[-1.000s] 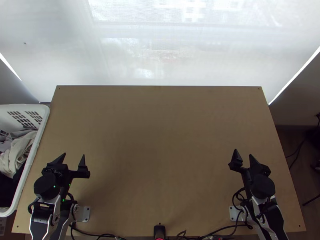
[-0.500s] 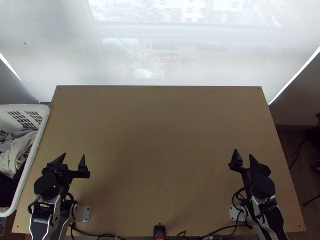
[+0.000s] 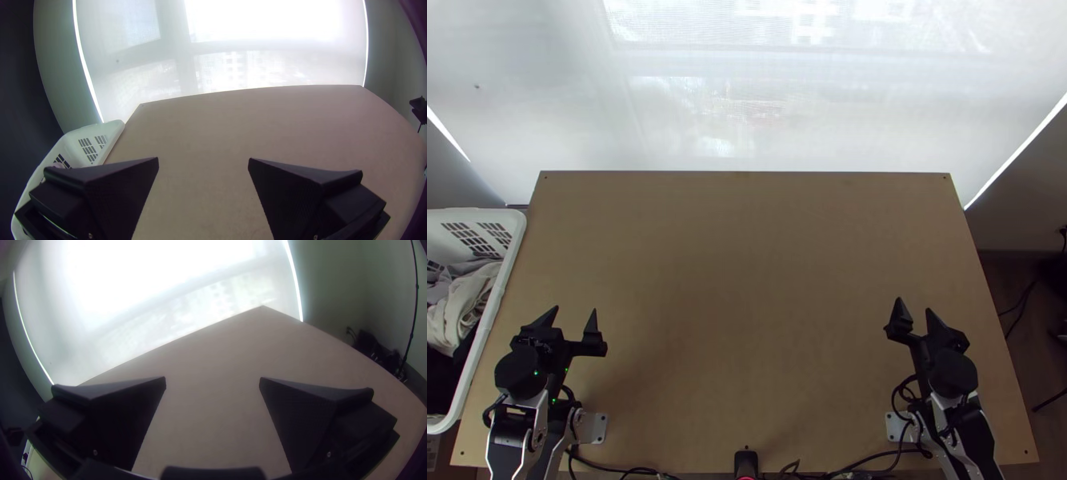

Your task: Fold the t-shirt

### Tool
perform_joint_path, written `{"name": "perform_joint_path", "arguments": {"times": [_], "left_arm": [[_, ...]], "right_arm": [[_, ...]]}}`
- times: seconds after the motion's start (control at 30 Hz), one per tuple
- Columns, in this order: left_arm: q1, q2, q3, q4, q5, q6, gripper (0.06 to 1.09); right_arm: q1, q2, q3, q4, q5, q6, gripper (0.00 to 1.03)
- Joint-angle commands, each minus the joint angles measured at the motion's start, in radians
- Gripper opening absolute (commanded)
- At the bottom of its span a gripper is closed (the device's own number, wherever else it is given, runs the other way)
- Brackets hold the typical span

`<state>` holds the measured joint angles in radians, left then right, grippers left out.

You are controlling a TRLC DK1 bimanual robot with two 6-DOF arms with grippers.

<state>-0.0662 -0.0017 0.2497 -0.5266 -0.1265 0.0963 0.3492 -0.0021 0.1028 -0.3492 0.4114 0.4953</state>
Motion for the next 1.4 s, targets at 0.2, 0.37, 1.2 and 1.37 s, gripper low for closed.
{"name": "perform_joint_path", "arguments": {"times": [0.2,0.37,1.2,1.37], "left_arm": [[-0.03,-0.001,0.003,-0.019,0.045,-0.032,1.04],[0.014,0.002,0.016,0.011,-0.125,-0.023,1.04],[0.827,1.557,1.08,-0.092,-0.091,-0.049,1.04],[0.842,1.769,1.278,-0.343,-0.111,-0.046,1.04]], "right_arm": [[0.076,0.136,0.086,0.211,-0.083,-0.371,0.98],[0.076,0.567,0.322,0.17,-0.083,-0.44,0.98],[0.162,1.389,1.089,-0.287,-0.082,-0.399,0.98],[0.174,1.355,1.088,-0.275,-0.079,-0.325,0.98]]}}
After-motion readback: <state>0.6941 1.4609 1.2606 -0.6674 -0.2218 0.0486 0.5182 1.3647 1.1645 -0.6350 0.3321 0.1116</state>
